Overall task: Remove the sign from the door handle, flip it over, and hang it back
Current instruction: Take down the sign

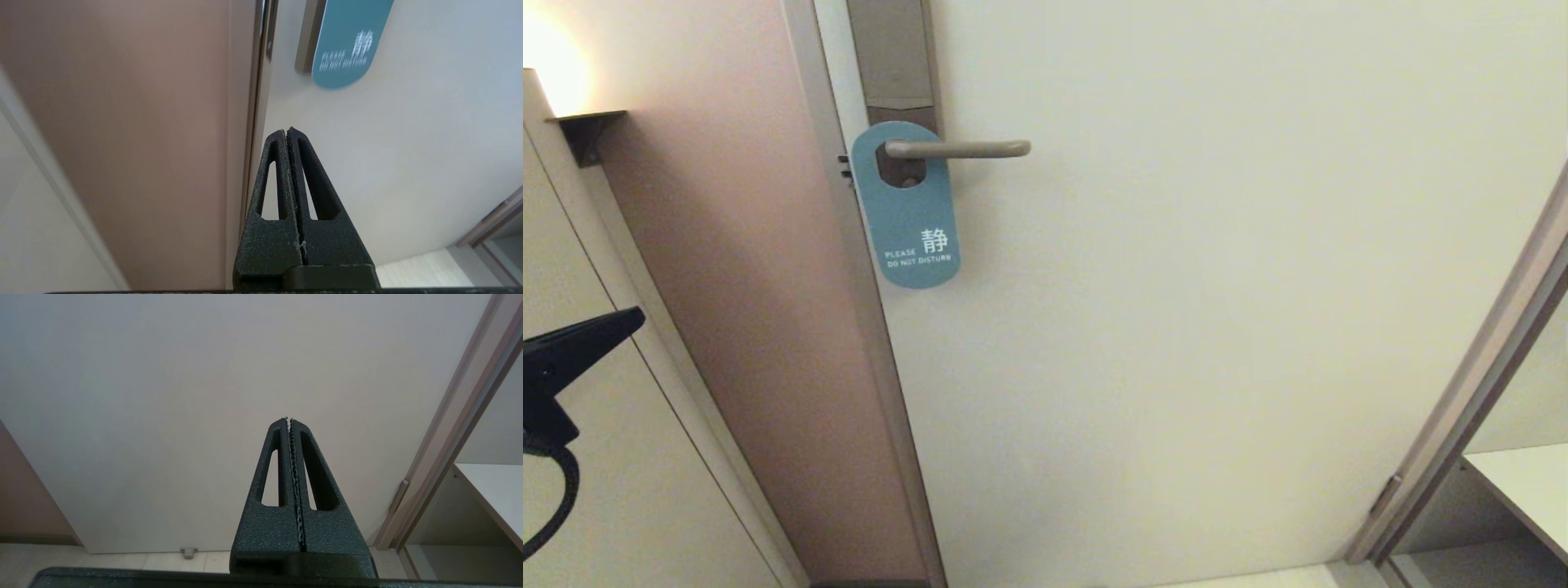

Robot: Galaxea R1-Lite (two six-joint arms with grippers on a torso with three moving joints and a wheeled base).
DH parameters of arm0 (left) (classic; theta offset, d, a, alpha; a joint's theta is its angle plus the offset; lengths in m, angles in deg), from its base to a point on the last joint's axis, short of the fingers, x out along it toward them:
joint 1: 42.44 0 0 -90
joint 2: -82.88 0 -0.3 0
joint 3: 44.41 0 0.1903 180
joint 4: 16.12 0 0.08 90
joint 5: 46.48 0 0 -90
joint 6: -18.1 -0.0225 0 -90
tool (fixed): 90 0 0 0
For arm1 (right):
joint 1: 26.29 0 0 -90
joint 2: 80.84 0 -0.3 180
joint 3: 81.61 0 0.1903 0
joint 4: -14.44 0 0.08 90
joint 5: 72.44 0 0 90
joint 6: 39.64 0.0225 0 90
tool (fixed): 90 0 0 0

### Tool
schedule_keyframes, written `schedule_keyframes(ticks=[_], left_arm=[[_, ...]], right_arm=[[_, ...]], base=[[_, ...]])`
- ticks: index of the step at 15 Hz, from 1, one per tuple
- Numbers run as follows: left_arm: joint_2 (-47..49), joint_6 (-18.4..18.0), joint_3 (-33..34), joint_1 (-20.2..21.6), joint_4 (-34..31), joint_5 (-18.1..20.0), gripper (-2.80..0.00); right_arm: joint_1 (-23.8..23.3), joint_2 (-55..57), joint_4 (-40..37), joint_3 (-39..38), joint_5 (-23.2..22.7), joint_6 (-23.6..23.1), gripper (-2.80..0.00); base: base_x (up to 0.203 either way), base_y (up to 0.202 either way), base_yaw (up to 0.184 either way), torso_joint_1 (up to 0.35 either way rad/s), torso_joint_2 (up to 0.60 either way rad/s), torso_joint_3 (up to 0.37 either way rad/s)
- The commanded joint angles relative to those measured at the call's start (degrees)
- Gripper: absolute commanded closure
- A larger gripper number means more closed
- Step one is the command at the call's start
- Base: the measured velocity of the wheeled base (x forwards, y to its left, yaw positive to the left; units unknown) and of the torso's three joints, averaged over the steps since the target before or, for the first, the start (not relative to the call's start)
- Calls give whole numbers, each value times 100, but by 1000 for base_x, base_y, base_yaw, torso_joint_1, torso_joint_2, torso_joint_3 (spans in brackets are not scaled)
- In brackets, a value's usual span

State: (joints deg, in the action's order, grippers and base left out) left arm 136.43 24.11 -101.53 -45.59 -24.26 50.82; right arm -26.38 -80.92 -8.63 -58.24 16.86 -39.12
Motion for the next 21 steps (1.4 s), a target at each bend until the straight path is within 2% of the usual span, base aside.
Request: schedule_keyframes(ticks=[1,7,9,12,15,17,21], left_arm=[[312,5,-44,8,139,29,0],[1095,113,-389,6,390,82,0],[1410,195,-479,35,750,349,0],[1809,200,-608,42,1060,548,0],[2065,233,-650,52,1343,976,0],[2274,246,-638,52,1795,1207,0],[2862,351,-615,52,2785,1353,0]], right_arm=[[1,7,5,0,0,1,0],[1,7,5,0,0,1,0],[1,7,5,0,0,1,0],[1,7,5,0,0,1,0],[1,7,5,0,0,1,0],[1,7,5,0,0,1,0],[1,7,5,0,0,1,0]], base=[[0,0,0,0,0,0],[0,0,0,0,0,0],[0,0,0,0,0,0],[0,0,0,0,0,0],[0,0,0,0,0,0],[0,0,0,0,0,0],[0,0,0,0,0,0]])
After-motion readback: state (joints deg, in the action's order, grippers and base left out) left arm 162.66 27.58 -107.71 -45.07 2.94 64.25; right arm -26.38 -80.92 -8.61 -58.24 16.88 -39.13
